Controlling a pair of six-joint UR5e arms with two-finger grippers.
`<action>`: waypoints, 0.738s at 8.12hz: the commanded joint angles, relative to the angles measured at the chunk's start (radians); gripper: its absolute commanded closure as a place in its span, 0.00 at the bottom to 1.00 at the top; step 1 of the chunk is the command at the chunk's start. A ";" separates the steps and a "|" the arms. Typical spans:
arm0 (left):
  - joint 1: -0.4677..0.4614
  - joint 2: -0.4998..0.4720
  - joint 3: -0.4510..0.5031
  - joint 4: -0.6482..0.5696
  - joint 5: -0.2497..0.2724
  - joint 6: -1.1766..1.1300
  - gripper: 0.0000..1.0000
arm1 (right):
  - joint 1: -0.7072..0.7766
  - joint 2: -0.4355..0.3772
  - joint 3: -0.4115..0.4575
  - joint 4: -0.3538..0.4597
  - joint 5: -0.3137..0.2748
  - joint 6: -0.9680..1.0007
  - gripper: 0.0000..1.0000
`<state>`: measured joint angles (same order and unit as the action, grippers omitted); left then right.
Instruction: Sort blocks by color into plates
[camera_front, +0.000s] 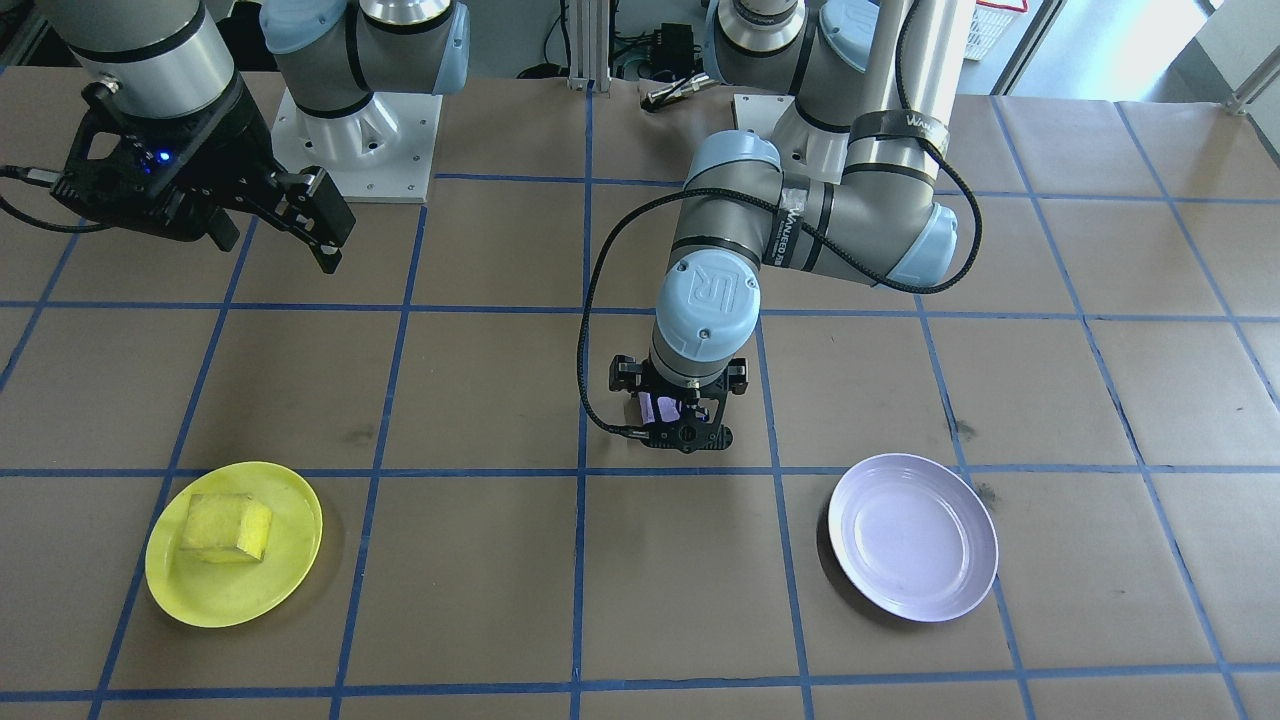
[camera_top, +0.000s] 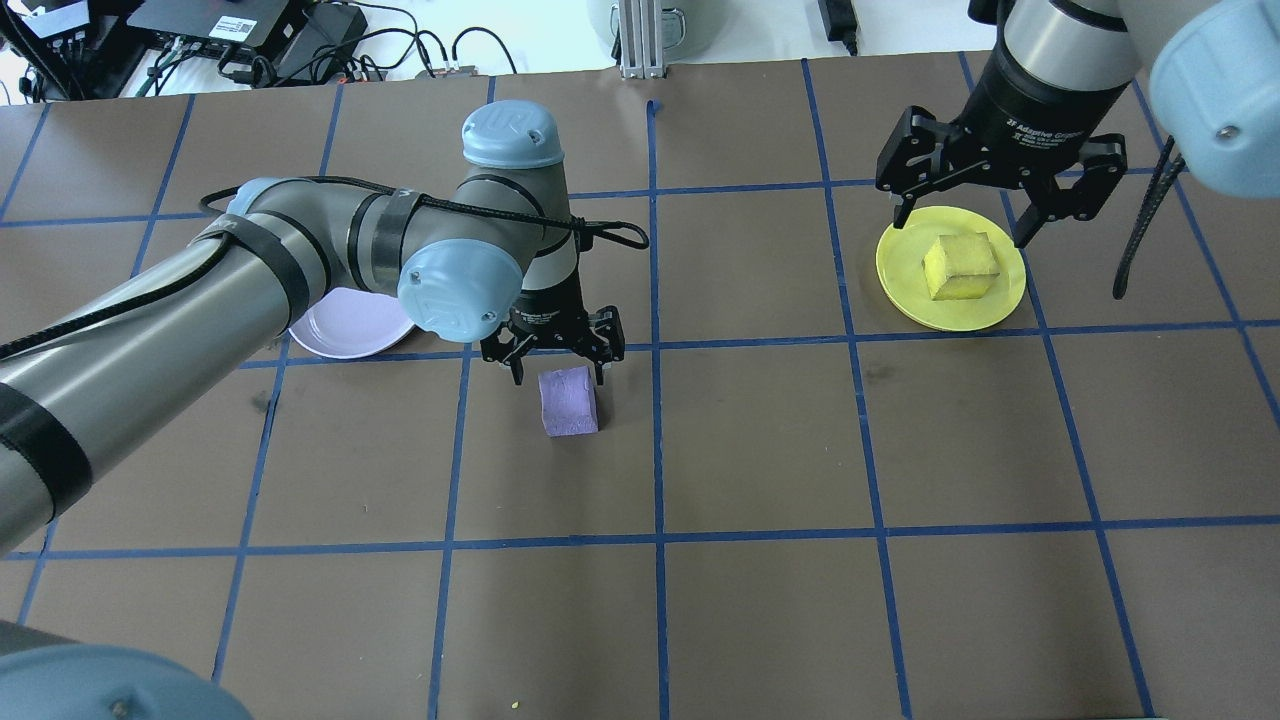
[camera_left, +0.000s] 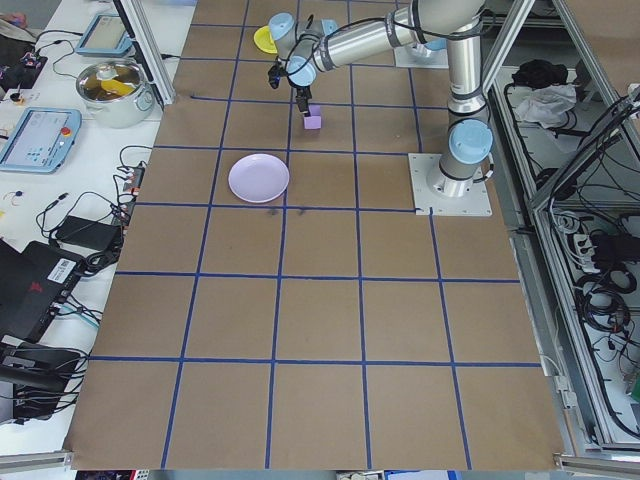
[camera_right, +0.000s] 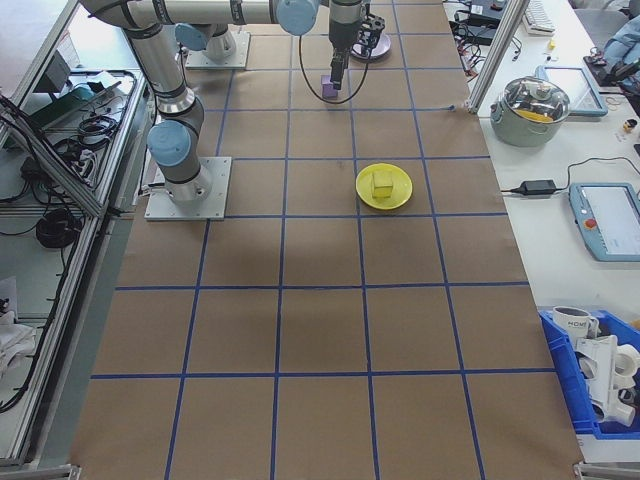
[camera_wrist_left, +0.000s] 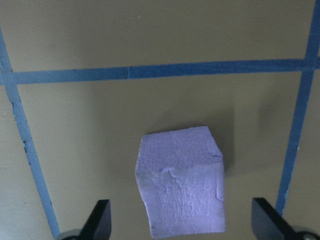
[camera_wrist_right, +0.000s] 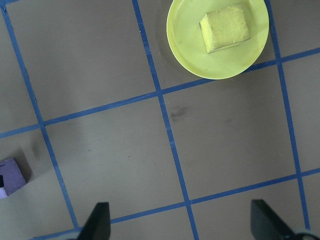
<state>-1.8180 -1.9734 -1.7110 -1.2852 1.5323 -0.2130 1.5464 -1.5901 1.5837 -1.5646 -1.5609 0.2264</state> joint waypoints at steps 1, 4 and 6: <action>-0.004 -0.015 -0.022 0.000 0.003 0.001 0.00 | 0.001 -0.002 -0.002 0.000 0.001 0.001 0.00; -0.004 -0.041 -0.022 0.006 0.003 -0.002 0.00 | 0.000 -0.001 -0.004 0.000 -0.001 -0.001 0.00; -0.004 -0.039 -0.022 0.014 -0.001 -0.012 0.36 | 0.001 0.001 -0.002 -0.002 0.001 0.001 0.00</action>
<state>-1.8223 -2.0120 -1.7331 -1.2767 1.5334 -0.2162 1.5474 -1.5910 1.5806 -1.5654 -1.5606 0.2265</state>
